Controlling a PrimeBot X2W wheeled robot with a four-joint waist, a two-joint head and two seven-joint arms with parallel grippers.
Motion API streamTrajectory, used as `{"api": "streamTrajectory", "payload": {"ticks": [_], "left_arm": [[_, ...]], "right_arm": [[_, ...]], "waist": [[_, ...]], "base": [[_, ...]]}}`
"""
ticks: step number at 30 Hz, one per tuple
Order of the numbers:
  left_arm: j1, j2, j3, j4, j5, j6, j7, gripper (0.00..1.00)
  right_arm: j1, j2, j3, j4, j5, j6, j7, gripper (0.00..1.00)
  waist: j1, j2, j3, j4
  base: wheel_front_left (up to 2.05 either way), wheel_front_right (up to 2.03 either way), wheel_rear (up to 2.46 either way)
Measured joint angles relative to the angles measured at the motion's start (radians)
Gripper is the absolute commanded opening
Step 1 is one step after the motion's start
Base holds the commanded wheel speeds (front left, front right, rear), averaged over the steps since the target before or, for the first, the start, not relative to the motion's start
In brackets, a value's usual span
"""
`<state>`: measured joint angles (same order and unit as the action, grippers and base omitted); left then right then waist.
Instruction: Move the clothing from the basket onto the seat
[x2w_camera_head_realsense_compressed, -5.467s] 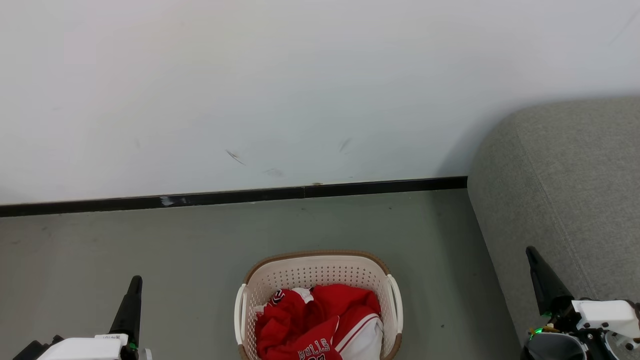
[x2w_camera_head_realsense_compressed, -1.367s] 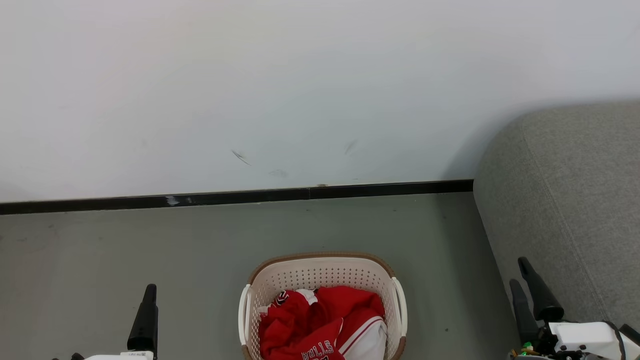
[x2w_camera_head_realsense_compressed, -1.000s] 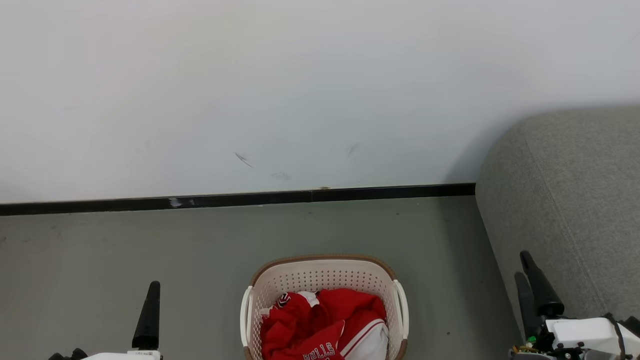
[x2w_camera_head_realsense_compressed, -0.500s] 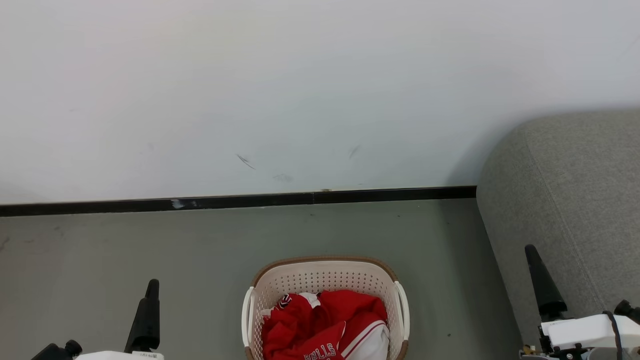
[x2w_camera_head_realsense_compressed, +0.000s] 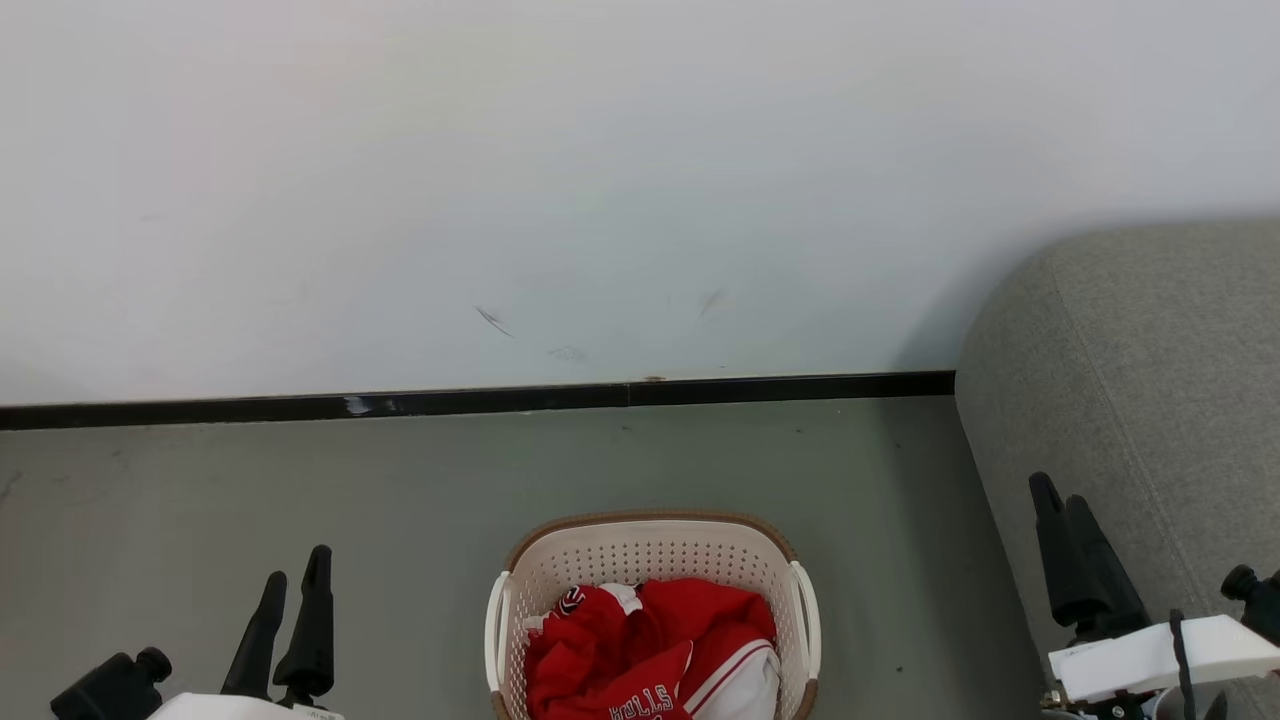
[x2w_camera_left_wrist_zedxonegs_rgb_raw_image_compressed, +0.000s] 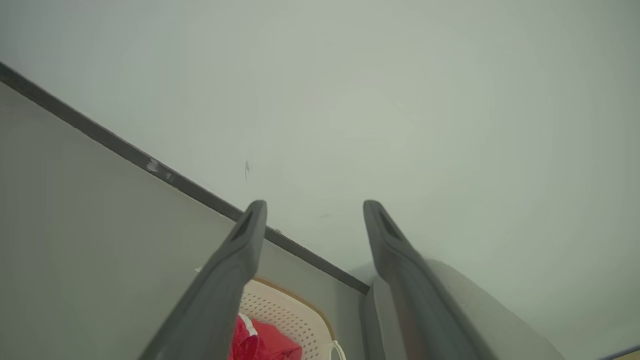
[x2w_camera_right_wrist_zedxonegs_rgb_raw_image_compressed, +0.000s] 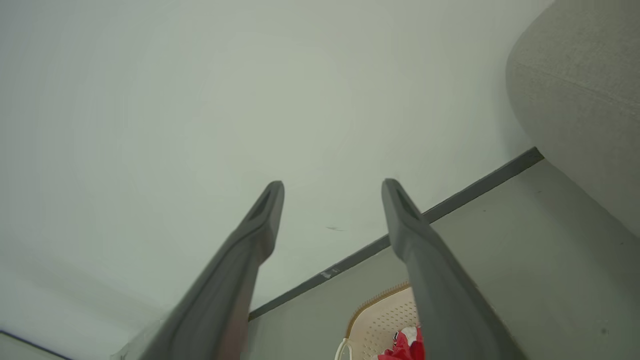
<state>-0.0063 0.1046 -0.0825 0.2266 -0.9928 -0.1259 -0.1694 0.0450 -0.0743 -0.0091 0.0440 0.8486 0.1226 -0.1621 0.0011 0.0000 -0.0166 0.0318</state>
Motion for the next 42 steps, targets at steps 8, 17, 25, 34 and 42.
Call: {"api": "streamTrajectory", "payload": {"ticks": [8, 17, 25, 34, 42], "left_arm": [[0.0, 0.007, -0.01, -0.022, 0.183, 0.0, -0.026, 1.0], [0.0, 0.033, -0.015, -0.03, 0.411, 0.011, -0.058, 1.0], [0.017, 0.037, -0.014, -0.042, 0.576, 0.028, -0.08, 1.0], [0.03, 0.018, -0.004, -0.035, 0.63, 0.028, -0.08, 1.0], [0.04, 0.004, 0.02, -0.017, 0.656, 0.028, -0.08, 1.0]], "right_arm": [[0.017, -0.024, 0.01, -0.02, -0.222, 0.0, -0.033, 1.0], [0.032, -0.034, 0.027, -0.035, -0.454, 0.001, -0.06, 1.0], [0.04, -0.033, 0.031, -0.035, -0.617, 0.001, -0.086, 1.0], [0.056, -0.017, 0.019, -0.007, -0.659, 0.001, -0.086, 1.0], [0.074, -0.002, -0.008, 0.036, -0.668, 0.001, -0.086, 1.0]], "waist": [[-0.0003, 0.0, 0.001, 0.0], [-0.0005, 0.0, 0.002, -0.001], [-0.0005, 0.0, 0.001, -0.001], [-0.0006, 0.0, -0.001, -0.001], [-0.0006, 0.0, -0.002, -0.001]], "base": [[0.0, 0.0, 0.0], [0.0, 0.0, 0.0], [0.0, 0.0, 0.0], [0.0, 0.0, 0.0], [0.0, 0.0, 0.0]]}}
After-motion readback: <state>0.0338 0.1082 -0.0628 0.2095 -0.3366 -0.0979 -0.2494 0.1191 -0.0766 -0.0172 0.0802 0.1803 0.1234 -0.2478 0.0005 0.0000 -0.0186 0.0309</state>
